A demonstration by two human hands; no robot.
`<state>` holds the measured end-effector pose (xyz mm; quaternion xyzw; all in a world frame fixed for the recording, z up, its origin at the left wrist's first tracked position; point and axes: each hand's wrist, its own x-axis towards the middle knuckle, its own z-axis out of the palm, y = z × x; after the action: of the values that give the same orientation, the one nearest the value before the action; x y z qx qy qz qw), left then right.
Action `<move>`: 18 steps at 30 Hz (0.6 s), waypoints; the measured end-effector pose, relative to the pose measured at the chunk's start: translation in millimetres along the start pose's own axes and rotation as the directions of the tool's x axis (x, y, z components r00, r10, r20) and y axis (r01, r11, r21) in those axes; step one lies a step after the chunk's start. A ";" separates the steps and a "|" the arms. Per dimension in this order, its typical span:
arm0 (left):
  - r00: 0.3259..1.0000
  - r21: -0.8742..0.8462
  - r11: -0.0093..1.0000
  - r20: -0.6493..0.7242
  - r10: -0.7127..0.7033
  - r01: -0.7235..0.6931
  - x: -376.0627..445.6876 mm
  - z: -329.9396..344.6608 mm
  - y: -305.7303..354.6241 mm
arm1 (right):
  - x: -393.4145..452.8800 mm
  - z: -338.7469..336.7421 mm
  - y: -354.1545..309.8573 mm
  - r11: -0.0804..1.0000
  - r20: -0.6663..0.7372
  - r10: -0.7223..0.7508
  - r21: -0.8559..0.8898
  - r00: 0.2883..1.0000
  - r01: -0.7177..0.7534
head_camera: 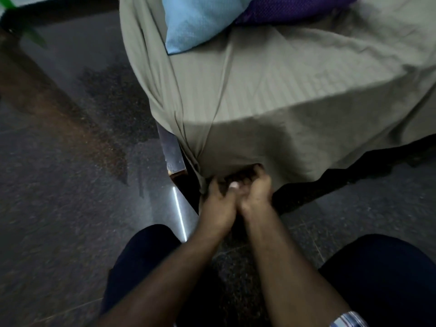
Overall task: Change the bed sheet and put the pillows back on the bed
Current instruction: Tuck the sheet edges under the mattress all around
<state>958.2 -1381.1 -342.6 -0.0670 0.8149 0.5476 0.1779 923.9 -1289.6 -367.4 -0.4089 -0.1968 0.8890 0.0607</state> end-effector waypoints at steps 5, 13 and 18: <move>0.959 -0.643 0.736 -0.008 -0.282 0.211 14.6 5.7 -14.5 | 3.5 13.4 -6.1 0.985 0.127 0.028 0.168 0.991 -0.049; 0.907 -0.987 0.155 -0.033 -0.419 0.036 38.2 24.9 37.8 | 7.5 20.7 -15.3 0.982 0.135 0.057 0.171 0.989 -0.080; 0.927 -0.999 -0.033 0.002 -0.376 -0.011 65.5 37.1 29.1 | 6.0 15.5 -29.9 0.987 0.182 0.089 0.117 0.979 -0.111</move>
<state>896.7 -1330.1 -353.7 -0.3553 0.1842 0.9157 0.0357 906.8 -1265.3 -350.6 -0.3333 -0.1239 0.9343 0.0241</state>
